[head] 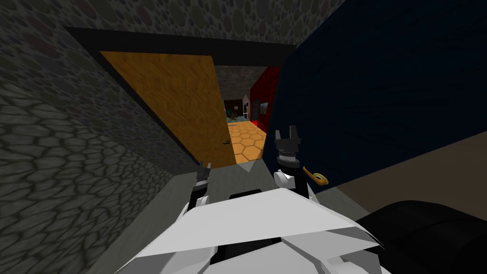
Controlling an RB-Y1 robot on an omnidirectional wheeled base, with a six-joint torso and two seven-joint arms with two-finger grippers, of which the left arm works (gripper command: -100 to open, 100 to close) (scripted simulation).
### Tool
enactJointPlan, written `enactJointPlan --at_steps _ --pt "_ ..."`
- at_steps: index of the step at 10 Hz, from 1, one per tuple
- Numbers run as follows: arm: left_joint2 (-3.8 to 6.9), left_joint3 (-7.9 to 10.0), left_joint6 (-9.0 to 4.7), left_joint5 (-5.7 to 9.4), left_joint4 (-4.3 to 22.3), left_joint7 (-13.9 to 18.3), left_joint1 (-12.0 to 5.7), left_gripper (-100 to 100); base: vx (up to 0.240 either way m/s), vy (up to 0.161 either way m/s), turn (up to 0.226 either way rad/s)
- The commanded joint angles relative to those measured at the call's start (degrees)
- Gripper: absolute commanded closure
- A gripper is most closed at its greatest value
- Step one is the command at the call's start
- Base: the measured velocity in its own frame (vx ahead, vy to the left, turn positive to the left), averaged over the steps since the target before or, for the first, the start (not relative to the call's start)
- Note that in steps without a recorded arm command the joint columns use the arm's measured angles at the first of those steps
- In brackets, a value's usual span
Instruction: Pull the door open
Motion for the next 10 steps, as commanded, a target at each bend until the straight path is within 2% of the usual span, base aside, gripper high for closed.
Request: enactJointPlan --at_steps 1,10 --pt "0.26 0.10 -0.25 -0.10 2.20 0.09 -0.50 -100 0.107 -0.045 -0.057" --pt "2.33 1.02 -2.21 -0.38 14.96 0.96 -3.92 -100 0.113 -0.032 -0.056"
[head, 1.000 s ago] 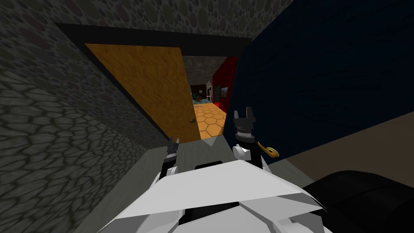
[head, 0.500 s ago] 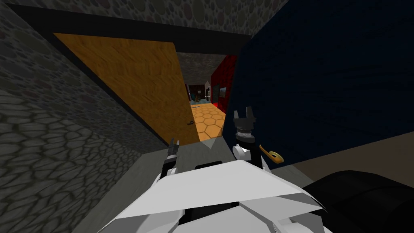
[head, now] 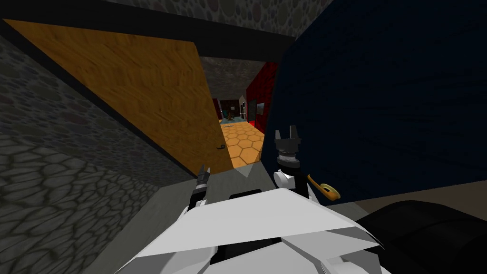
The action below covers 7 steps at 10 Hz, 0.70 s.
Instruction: Pull the door open
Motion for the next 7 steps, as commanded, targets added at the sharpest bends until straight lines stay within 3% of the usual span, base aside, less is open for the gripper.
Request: enactJointPlan --at_steps 1,7 --pt "0.38 0.17 -0.36 -0.04 2.22 0.16 -0.56 -100 0.104 -0.027 -0.052" --pt "1.53 0.70 -1.49 -0.20 9.60 0.67 -2.53 -100 0.110 -0.032 -0.049"
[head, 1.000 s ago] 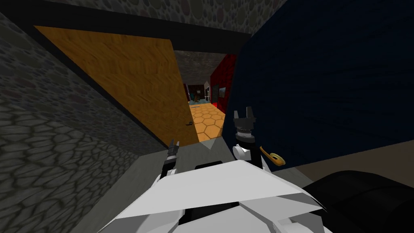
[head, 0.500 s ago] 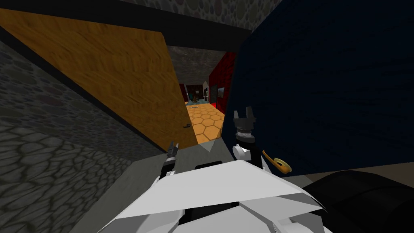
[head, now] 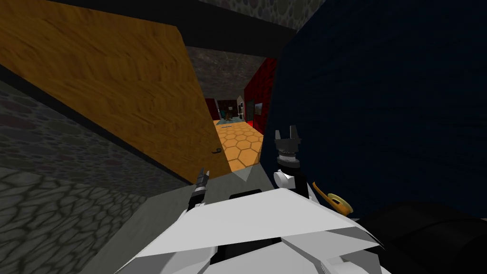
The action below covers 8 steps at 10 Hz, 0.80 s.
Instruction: Pull the door open
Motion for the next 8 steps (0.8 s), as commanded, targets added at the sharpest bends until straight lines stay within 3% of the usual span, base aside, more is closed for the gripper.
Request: enactJointPlan --at_steps 1,6,8 --pt "0.37 0.15 -0.38 -0.02 2.13 0.17 -0.68 -100 0.117 -0.008 -0.039" --pt "1.28 0.58 -1.29 -0.15 8.08 0.58 -2.28 -100 0.103 -0.010 -0.046" --pt "1.40 0.64 -1.42 -0.17 8.93 0.64 -2.50 -100 0.088 -0.009 -0.017"
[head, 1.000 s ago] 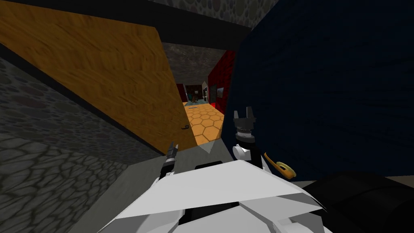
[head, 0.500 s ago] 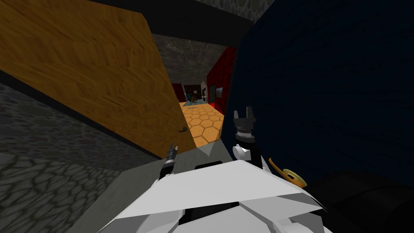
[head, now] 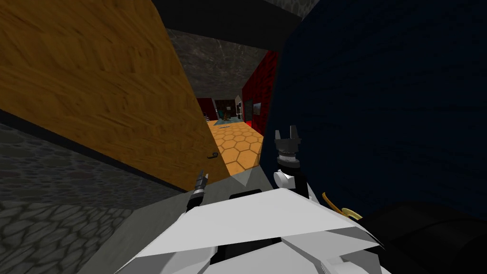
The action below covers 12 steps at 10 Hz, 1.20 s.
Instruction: Pull the door open
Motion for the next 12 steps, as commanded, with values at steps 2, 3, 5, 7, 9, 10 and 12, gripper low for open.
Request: enactJointPlan --at_steps 2,3,5,7,9,10,12 --pt "0.40 0.20 -0.47 -0.07 2.80 0.19 -0.71 -100 0.109 -0.005 -0.052" --pt "0.48 0.25 -0.56 -0.08 3.39 0.23 -0.87 -100 0.082 -0.002 -0.016" --pt "0.82 0.41 -0.91 -0.13 5.68 0.39 -1.48 -100 0.094 -0.006 -0.045" --pt "0.91 0.43 -0.81 -0.13 5.70 0.43 -1.44 -100 0.080 -0.007 -0.022" --pt "1.12 1.03 -1.35 0.23 6.69 0.51 -1.50 -100 0.131 0.041 -0.087" --pt "1.23 1.33 -1.63 0.41 7.17 0.54 -1.52 -100 0.180 0.052 -0.071" --pt "1.47 2.02 -2.25 0.83 8.25 0.61 -1.56 -100 0.195 0.014 -0.091"
